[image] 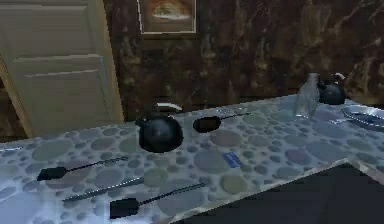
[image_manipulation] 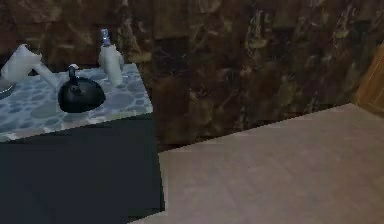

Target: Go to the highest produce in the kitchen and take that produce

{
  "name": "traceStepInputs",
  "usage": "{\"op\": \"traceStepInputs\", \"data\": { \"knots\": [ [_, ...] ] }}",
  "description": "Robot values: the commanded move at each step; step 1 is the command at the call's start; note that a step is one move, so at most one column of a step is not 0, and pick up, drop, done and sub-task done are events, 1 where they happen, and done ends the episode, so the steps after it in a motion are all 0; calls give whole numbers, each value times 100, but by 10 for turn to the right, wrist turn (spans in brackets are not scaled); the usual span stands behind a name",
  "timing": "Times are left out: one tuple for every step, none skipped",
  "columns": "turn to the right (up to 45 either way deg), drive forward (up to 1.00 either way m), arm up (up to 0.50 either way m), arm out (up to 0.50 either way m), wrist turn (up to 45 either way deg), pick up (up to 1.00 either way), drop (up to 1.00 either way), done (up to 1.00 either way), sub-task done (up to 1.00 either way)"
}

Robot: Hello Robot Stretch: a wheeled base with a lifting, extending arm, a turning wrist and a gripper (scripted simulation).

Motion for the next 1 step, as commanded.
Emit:
{"op": "traceStepInputs", "data": {
  "knots": [
    [-450, 0, 0, 0, 0, 0, 0, 0, 0]
  ]
}}
